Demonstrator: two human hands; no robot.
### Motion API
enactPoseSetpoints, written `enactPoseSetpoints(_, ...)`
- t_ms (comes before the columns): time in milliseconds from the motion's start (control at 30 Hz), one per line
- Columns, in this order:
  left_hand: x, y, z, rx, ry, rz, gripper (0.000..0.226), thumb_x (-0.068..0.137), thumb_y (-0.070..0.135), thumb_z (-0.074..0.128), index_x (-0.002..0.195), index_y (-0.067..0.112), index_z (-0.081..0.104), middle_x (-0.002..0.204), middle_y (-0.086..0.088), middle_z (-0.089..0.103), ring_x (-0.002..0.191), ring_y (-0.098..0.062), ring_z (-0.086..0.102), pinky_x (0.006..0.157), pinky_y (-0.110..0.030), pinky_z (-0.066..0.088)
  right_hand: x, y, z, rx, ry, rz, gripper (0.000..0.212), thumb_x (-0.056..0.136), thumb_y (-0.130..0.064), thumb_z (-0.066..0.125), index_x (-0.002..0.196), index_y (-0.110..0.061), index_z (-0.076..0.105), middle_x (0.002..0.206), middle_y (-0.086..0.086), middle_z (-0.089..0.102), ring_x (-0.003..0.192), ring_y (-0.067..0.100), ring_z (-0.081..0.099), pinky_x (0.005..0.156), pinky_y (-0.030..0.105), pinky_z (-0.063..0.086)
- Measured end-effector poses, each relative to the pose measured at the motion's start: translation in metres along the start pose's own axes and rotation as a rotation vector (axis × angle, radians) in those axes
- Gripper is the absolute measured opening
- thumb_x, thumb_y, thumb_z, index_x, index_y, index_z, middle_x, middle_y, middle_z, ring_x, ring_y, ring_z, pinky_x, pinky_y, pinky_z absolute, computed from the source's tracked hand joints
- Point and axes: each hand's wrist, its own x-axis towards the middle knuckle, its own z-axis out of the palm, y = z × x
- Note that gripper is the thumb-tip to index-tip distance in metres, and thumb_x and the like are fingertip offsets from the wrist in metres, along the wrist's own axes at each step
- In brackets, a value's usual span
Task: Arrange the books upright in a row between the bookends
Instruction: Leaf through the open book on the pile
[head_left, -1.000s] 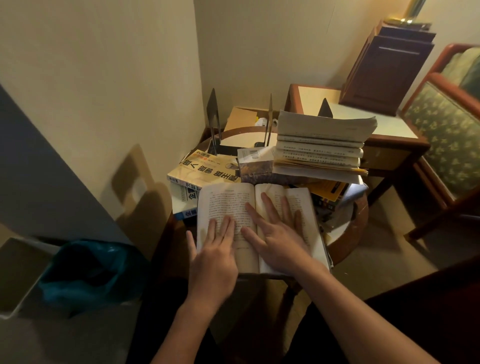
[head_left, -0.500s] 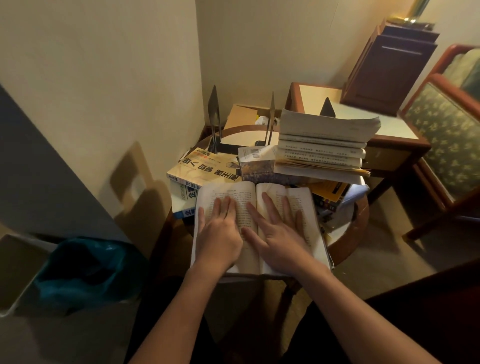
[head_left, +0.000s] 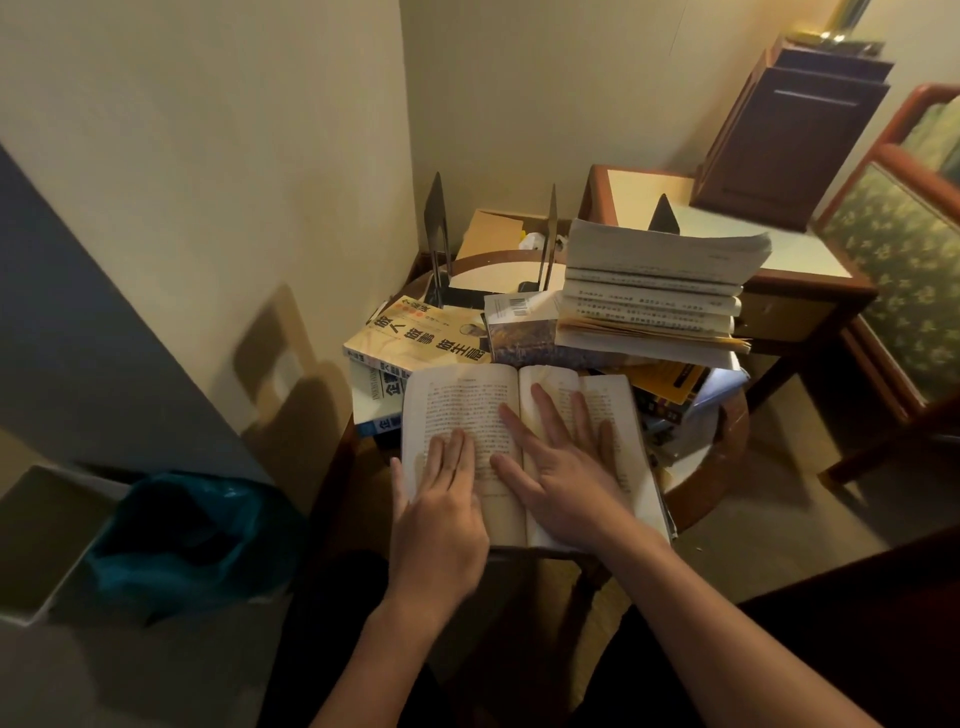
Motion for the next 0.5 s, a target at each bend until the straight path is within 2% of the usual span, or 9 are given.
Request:
enactPoseSetpoints(200, -0.007, 0.003, 0.006, -0.067, 0.02, -0.032, 0.056, 0.103, 0.03, 0.013, 0.156, 0.027, -0.003, 0.164, 0.012, -0.004, 0.152, -0.007, -0.011, 0.122, -0.045, -0.013, 0.0, 0.001, 0.001, -0.004, -0.006, 0.007, 0.063, 0.093, -0.076, 0.019, 0.146, -0.063, -0.013, 0.156, -0.024, -0.034, 0.137, 0.014, -0.048, 0.117, 0.051, -0.022)
enactPoseSetpoints(333, 0.014, 0.003, 0.004, -0.109, 0.03, -0.041, 0.055, 0.107, 0.03, 0.023, 0.157, 0.026, 0.002, 0.166, 0.009, 0.001, 0.152, -0.012, -0.01, 0.124, -0.046, -0.007, 0.0, 0.0, 0.001, -0.003, 0.002, 0.011, 0.063, 0.093, -0.077, 0.019, 0.145, -0.064, -0.013, 0.157, -0.024, -0.033, 0.137, 0.014, -0.047, 0.117, 0.052, -0.021)
enactPoseSetpoints(500, 0.052, -0.001, 0.002, -0.071, 0.005, -0.051, 0.056, 0.106, 0.029, 0.024, 0.158, 0.025, 0.003, 0.167, 0.009, 0.004, 0.153, -0.016, -0.008, 0.124, -0.049, -0.006, 0.0, 0.0, 0.0, 0.01, -0.002, 0.007, 0.062, 0.093, -0.076, 0.019, 0.145, -0.065, -0.012, 0.157, -0.024, -0.032, 0.138, 0.014, -0.046, 0.118, 0.052, -0.02)
